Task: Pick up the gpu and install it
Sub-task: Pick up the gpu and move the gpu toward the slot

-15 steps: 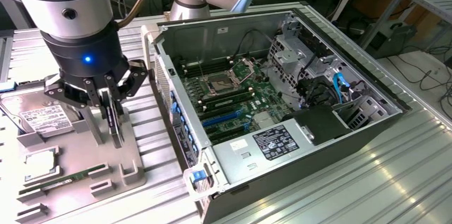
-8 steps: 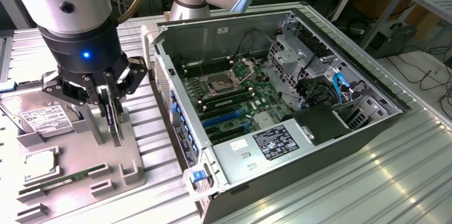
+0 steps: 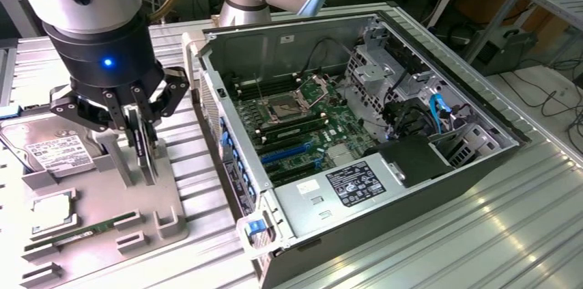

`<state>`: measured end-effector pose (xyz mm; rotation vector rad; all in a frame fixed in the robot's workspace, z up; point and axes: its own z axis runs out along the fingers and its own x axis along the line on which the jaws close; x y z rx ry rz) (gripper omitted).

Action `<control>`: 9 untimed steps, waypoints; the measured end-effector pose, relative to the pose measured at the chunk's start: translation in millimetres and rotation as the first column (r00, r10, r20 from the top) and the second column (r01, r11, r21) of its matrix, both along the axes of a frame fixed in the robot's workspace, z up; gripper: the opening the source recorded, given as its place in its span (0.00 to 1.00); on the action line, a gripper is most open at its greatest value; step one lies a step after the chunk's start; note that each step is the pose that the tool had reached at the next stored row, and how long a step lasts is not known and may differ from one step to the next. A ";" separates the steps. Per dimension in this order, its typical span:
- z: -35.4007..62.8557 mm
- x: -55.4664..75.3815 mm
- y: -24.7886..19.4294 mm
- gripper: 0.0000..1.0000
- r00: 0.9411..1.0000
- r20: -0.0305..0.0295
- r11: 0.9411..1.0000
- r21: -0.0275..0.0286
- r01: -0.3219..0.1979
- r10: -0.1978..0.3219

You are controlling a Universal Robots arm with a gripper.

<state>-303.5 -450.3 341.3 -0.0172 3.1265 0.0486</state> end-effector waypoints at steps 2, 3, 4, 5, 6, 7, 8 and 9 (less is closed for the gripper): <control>2.0 0.0 0.0 0.28 1.000 0.000 1.000 0.000 0.000 0.000; 3.2 0.0 0.0 0.28 1.000 0.000 1.000 0.000 0.000 0.000; 4.2 0.0 0.0 0.28 1.000 0.000 1.000 0.000 0.000 0.000; 5.2 0.0 0.0 0.28 1.000 0.000 1.000 0.000 0.000 0.000; 6.3 0.0 0.0 0.28 1.000 -0.001 1.000 0.000 0.000 0.000; 7.2 0.0 0.0 0.28 1.000 -0.001 1.000 0.000 0.000 0.000; 8.4 0.0 0.0 0.28 1.000 -0.001 1.000 0.000 0.000 0.000; 9.4 0.0 0.0 0.28 1.000 -0.001 1.000 0.000 0.000 0.000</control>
